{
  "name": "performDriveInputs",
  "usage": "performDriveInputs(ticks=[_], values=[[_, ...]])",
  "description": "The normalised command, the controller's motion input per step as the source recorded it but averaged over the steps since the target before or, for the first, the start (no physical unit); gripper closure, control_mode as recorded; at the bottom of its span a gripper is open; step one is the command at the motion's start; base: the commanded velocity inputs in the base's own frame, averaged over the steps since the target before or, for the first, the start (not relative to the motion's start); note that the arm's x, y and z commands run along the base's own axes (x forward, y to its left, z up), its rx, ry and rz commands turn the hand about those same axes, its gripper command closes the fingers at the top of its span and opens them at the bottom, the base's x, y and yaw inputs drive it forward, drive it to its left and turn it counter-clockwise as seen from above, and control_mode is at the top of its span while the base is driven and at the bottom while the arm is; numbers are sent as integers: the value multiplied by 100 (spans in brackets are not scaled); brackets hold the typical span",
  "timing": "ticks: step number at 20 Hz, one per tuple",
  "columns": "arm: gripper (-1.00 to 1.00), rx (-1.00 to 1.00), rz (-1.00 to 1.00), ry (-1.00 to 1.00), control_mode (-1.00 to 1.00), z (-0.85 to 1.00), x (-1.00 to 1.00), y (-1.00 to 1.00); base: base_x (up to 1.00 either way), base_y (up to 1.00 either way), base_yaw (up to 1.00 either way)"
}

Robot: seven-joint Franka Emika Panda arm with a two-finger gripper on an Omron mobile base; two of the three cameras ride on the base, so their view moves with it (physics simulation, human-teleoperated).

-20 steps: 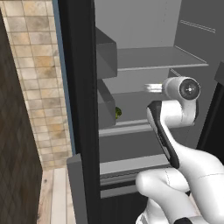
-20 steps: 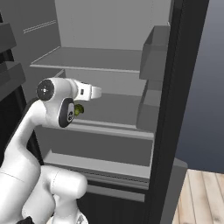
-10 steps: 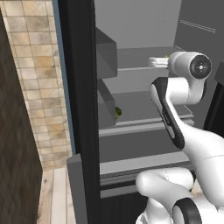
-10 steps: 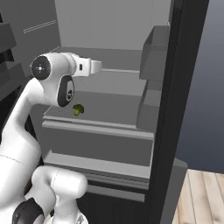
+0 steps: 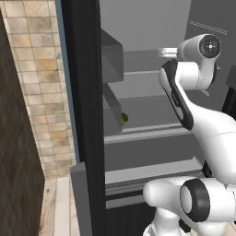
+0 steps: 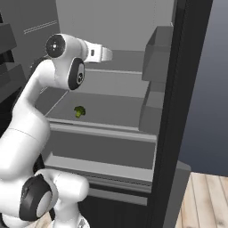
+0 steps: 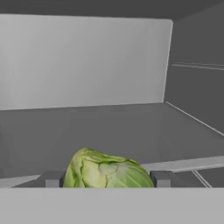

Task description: Move the broccoli and brussel sprout from the second highest shelf to the top shelf to make space. Then, place the pitcher from the counter on the cleared second highest shelf.

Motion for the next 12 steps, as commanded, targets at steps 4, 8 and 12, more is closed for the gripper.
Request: performDriveInputs(ticks=[4,8,12], values=[[100,0,0,19,-100,-45,76,-12,0,0,0],[100,0,0,16,-100,-41,81,-13,0,0,0],[100,0,0,8,-100,-12,92,-29,0,0,0]])
